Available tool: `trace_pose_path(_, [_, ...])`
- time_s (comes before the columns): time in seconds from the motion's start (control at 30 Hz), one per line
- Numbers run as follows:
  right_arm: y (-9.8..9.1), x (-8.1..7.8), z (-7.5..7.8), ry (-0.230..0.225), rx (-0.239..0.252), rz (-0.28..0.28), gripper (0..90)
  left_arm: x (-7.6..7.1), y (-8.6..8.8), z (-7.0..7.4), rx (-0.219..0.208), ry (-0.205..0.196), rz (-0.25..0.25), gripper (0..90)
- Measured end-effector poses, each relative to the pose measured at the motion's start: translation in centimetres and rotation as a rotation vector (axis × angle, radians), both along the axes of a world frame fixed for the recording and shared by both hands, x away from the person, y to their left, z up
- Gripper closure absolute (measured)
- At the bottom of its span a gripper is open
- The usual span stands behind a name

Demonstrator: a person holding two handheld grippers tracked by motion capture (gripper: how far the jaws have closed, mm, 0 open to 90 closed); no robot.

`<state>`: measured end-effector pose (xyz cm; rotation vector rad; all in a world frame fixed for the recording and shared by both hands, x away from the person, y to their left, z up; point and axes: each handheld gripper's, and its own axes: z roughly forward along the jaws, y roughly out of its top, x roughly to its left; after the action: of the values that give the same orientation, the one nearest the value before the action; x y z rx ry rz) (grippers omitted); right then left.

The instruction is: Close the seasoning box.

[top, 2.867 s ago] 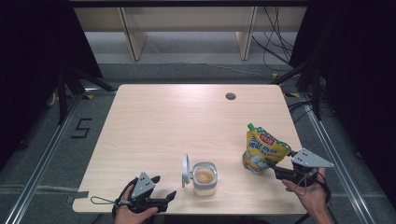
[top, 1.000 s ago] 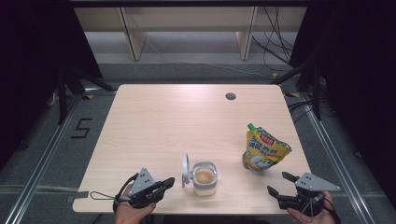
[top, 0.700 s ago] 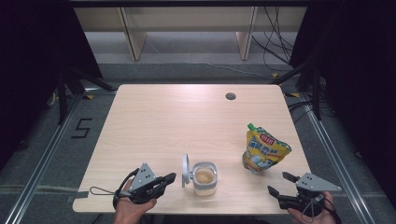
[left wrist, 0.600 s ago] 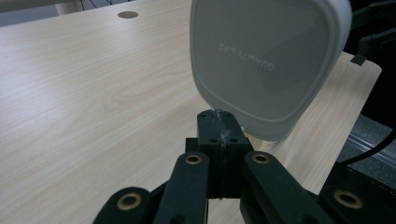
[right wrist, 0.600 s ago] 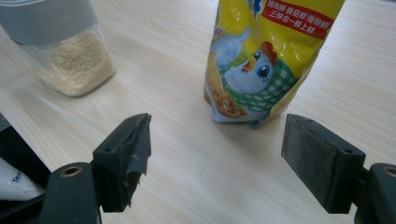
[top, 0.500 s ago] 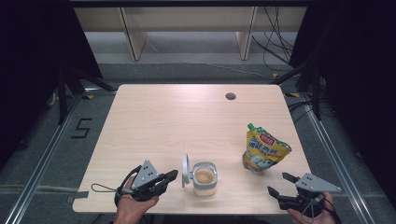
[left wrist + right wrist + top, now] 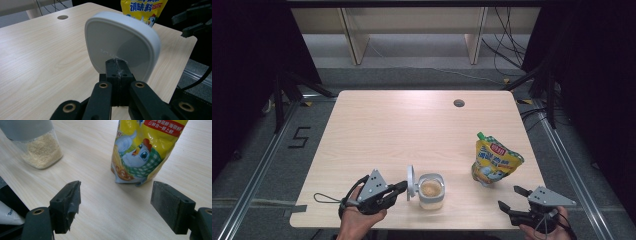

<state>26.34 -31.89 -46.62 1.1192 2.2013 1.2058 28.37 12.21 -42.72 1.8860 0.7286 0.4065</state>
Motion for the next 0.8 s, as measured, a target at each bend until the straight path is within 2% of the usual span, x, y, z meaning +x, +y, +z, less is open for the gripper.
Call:
trace_pose_path(0.03, [0.1,-0.1,0.0,0.009,0.007,-0.009,25.1,-0.1,-0.2,0.0,-0.013,0.009,0.005,89.1])
trace_pose_path(0.07, [0.1,-0.1,0.0,0.010,0.008,-0.009,25.1,0.0,-0.2,0.1,-0.002,0.000,-0.005,89.1])
trace_pose_path(0.1, [0.0,0.0,0.0,-0.001,-0.001,0.002,25.1,0.0,-0.4,0.0,-0.013,0.005,-0.005,89.1])
trace_pose_path(0.2, [0.0,0.0,0.0,-0.001,-0.001,0.003,25.1,0.2,-0.6,0.0,0.006,-0.007,-0.030,89.2])
trace_pose_path(0.23, [-0.1,0.1,0.0,-0.005,-0.002,0.003,25.1,0.1,-0.8,-0.1,-0.006,0.008,-0.015,89.1])
trace_pose_path(0.37, [0.0,0.1,0.0,-0.006,-0.001,0.003,25.1,0.1,-1.2,-0.1,0.004,0.001,-0.027,89.1])
trace_pose_path(0.5, [0.1,0.0,-0.1,0.010,0.003,0.000,25.1,0.4,-1.5,-0.3,0.013,-0.006,-0.052,89.1])
trace_pose_path(0.53, [0.0,0.0,-0.1,0.007,-0.002,0.000,25.1,0.3,-1.7,-0.3,0.014,0.007,-0.036,89.1])
trace_pose_path(0.57, [0.1,-0.2,0.0,0.023,0.000,-0.013,25.1,0.4,-1.8,-0.3,0.010,0.001,-0.050,89.1])
trace_pose_path(0.6, [0.0,0.1,-0.1,-0.002,-0.013,0.007,25.1,0.4,-2.0,-0.3,0.010,0.006,-0.048,89.1])
trace_pose_path(0.7, [0.1,0.0,-0.1,-0.001,-0.008,0.006,25.1,0.5,-2.3,-0.3,0.017,0.005,-0.056,89.1])
trace_pose_path(0.73, [0.1,0.1,-0.1,0.002,-0.006,0.009,25.1,0.4,-2.5,-0.3,0.004,0.017,-0.046,89.1])
trace_pose_path(0.8, [0.1,0.1,-0.1,0.002,-0.006,0.009,25.1,0.6,-2.4,-0.2,0.009,0.001,-0.059,89.0])
